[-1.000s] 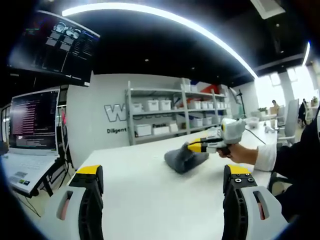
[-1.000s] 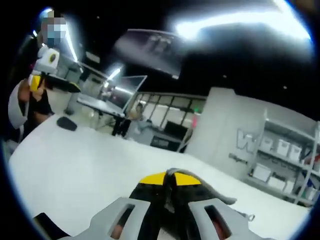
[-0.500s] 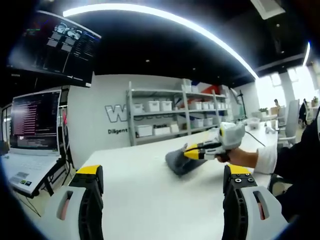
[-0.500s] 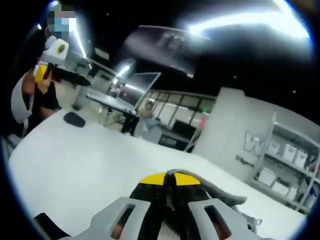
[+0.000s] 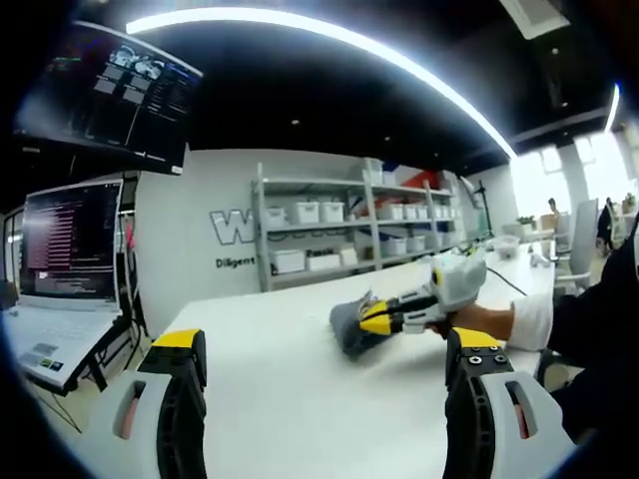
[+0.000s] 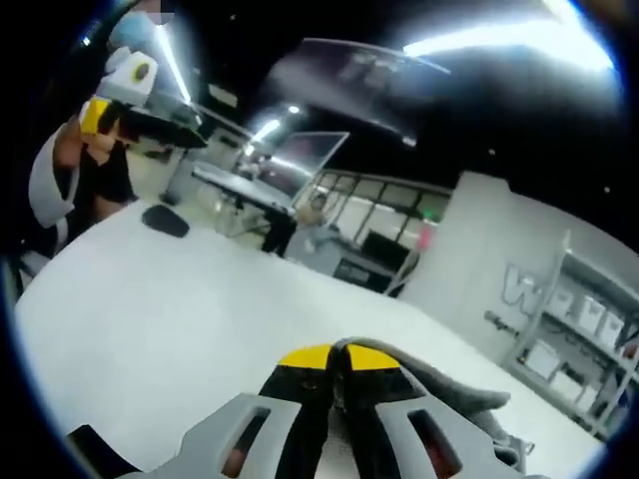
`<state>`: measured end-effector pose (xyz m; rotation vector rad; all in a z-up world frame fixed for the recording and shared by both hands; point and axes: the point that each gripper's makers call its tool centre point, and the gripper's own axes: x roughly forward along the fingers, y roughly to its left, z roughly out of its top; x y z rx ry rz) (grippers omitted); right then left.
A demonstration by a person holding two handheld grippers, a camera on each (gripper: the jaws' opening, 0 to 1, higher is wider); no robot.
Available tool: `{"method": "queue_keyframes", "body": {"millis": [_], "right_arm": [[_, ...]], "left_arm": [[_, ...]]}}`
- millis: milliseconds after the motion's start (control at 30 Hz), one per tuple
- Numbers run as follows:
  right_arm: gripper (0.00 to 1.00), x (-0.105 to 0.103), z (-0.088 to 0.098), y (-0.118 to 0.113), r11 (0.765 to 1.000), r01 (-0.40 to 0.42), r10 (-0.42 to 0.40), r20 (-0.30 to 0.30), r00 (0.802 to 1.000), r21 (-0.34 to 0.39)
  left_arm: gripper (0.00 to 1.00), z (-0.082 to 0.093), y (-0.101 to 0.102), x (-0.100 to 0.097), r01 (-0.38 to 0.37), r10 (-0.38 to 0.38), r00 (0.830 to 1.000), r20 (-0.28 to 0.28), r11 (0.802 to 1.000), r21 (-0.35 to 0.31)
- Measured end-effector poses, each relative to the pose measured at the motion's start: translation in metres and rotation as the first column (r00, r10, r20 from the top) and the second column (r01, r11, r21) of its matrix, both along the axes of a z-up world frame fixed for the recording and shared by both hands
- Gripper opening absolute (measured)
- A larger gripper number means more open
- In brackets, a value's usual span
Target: Open the folded towel by lifting each exposed corner and separating the folded layers until the towel lies flat within the target outline without major curled edges
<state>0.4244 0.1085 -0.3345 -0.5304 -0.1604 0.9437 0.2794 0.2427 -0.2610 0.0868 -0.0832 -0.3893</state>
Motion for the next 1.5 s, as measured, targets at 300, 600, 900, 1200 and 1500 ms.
{"method": "queue_keyframes", "body": {"millis": [300,600,900,1200,1500], "right_arm": [[0.0,-0.006,-0.006,0.007,0.999,-0.035,0.035,-0.003,0.999,-0.026],[0.0,-0.024,-0.016,0.022,0.988,-0.13,0.129,-0.009,0.992,-0.08],[0.0,-0.033,-0.025,0.037,0.975,-0.185,0.184,-0.014,0.983,-0.126],[0.0,-0.032,-0.036,0.044,0.969,-0.182,0.182,-0.02,0.983,-0.167],[0.06,-0.037,-0.029,0.034,0.97,-0.175,0.177,-0.004,0.984,-0.167]], "left_arm": [[0.98,0.0,-0.003,0.0,0.008,-0.008,1.0,-0.001,1.0,0.005],[0.97,-0.001,-0.005,0.0,0.012,-0.012,1.0,-0.001,1.0,0.006],[0.97,0.0,-0.005,-0.001,0.021,-0.021,1.0,-0.004,1.0,-0.001],[0.97,-0.001,-0.003,0.0,0.018,-0.018,1.0,-0.006,1.0,-0.001],[0.97,0.001,0.002,-0.002,0.015,-0.015,1.0,-0.002,1.0,-0.004]]}}
